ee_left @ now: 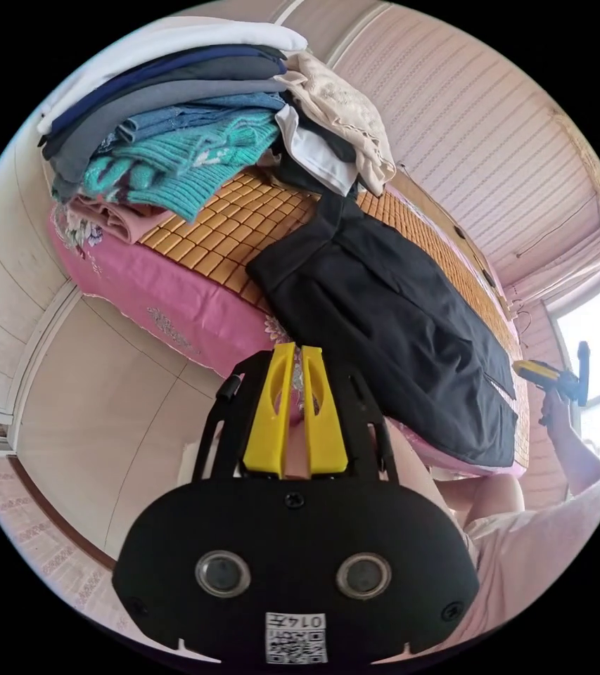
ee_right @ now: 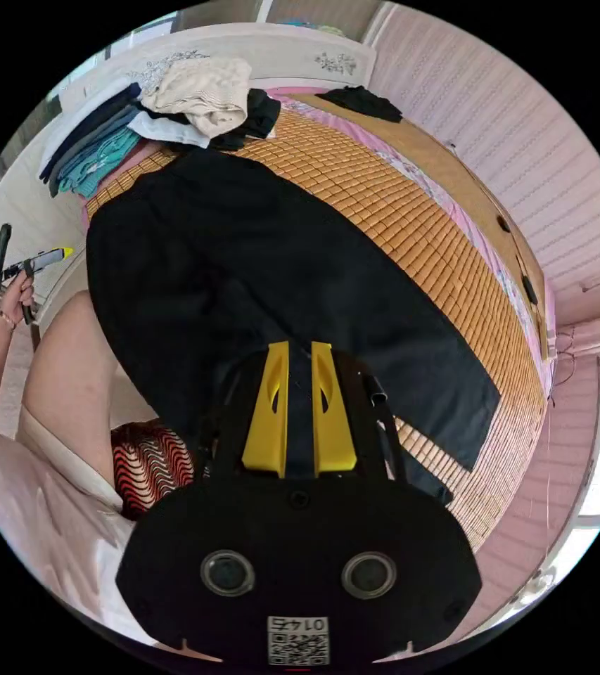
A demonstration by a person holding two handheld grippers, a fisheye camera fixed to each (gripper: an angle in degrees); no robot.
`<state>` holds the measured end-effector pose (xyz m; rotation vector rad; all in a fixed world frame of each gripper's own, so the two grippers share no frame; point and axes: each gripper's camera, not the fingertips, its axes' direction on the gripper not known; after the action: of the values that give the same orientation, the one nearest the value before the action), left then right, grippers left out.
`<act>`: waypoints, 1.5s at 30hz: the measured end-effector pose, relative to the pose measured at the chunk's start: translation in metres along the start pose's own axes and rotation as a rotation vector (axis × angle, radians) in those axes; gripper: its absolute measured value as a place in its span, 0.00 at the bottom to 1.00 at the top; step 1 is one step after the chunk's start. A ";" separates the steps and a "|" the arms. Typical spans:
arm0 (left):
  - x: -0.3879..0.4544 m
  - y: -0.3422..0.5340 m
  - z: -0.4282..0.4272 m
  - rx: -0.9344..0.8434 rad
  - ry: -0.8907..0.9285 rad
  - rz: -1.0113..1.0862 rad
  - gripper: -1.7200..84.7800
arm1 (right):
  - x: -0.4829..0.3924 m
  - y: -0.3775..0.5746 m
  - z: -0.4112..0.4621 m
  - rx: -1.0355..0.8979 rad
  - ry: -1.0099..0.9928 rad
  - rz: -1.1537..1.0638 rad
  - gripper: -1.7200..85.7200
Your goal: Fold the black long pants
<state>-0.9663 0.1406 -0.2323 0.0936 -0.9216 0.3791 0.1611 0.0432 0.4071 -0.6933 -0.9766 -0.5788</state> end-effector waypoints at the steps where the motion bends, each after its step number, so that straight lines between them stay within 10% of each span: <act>1: -0.003 0.009 0.002 -0.010 -0.007 -0.007 0.02 | 0.025 0.057 -0.010 -0.025 -0.006 0.129 0.09; 8: -0.050 0.025 0.024 -0.048 0.233 -0.204 0.08 | 0.146 0.365 -0.039 -0.073 -0.025 0.939 0.13; 17: -0.093 0.010 0.023 -0.069 0.276 -0.413 0.13 | 0.218 0.546 -0.010 -0.026 -0.210 1.401 0.15; 30: -0.090 0.000 0.056 -0.146 0.282 -0.554 0.12 | 0.281 0.611 0.009 -0.040 -0.389 1.475 0.11; 45: -0.029 -0.014 -0.037 0.050 0.364 -0.258 0.01 | 0.308 0.617 -0.098 0.289 -0.316 1.275 0.02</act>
<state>-0.9486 0.1285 -0.2765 0.1812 -0.5317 0.1706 0.7914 0.3294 0.4802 -0.9900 -0.6892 0.7914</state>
